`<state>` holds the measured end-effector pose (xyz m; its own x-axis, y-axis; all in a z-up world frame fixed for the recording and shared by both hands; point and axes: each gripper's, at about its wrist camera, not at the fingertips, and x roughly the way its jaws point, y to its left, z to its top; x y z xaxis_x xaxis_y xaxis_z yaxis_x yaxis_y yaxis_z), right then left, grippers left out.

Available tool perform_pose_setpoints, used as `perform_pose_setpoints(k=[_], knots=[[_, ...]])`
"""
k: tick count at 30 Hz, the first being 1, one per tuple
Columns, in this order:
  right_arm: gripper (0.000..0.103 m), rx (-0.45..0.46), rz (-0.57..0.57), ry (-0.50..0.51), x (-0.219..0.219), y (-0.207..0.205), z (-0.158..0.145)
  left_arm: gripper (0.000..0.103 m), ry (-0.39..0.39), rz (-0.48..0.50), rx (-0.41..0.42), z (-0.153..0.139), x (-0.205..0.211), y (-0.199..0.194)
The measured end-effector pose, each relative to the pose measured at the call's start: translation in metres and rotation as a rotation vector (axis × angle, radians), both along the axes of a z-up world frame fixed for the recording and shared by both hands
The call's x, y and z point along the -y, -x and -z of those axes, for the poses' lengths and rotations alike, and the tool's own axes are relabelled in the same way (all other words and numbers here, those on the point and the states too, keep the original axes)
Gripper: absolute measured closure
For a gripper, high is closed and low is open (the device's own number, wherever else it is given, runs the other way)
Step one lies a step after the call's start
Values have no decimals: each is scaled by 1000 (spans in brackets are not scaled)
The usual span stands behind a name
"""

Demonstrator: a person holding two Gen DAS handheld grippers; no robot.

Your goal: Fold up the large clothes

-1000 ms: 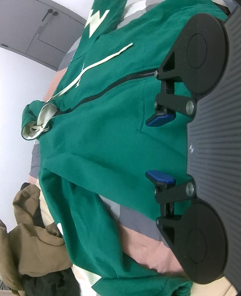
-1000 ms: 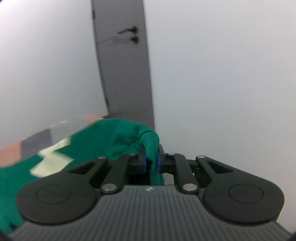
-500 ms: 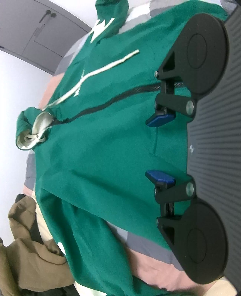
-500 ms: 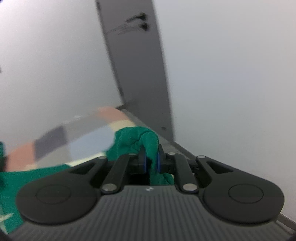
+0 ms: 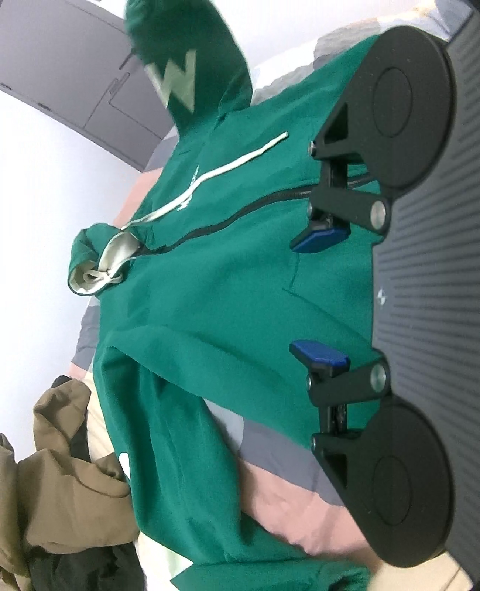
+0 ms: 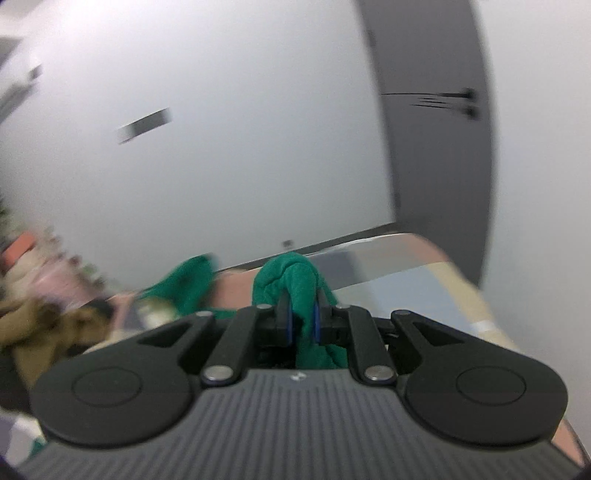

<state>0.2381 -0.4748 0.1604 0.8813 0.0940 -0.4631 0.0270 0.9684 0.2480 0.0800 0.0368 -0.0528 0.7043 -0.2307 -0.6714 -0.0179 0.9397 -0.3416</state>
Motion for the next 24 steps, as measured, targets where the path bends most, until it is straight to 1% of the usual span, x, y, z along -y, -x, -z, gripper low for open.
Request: perform_pose_setpoints(k=[3, 4, 7, 10, 11, 14, 17, 18, 19, 20, 21, 22, 24], knots=[[90, -27, -95, -11, -57, 16, -2, 45, 27, -3, 23, -4, -11, 9], [90, -40, -127, -20, -76, 19, 0, 45, 45, -4, 34, -6, -14, 11], [90, -69, -223, 5, -138, 32, 15, 45, 94, -2, 63, -10, -24, 15], [89, -124, -304, -3, -192, 48, 43, 45, 113, 0, 89, -12, -32, 18], [88, -146, -326, -4, -208, 48, 58, 45, 118, -3, 92, -12, -34, 18], [87, -199, -365, 17, -251, 48, 90, 45, 149, -13, 96, -10, -44, 17], [84, -256, -383, 19, -280, 49, 118, 45, 173, -26, 106, -9, -52, 13], [78, -269, -390, 19, -286, 52, 126, 45, 180, -31, 111, -9, -54, 12], [67, -278, -398, 17, -289, 57, 130, 45, 187, -38, 112, -8, -55, 11], [61, -283, -407, 11, -290, 56, 135, 45, 193, -40, 114, -8, -56, 9], [51, -281, -415, 2, -292, 56, 140, 45, 196, -39, 115, -8, -56, 7], [43, -278, -423, -6, -291, 54, 143, 45, 195, -39, 117, -8, -56, 5], [39, -270, -448, -22, -285, 57, 143, 45, 195, -29, 129, -10, -53, 4]])
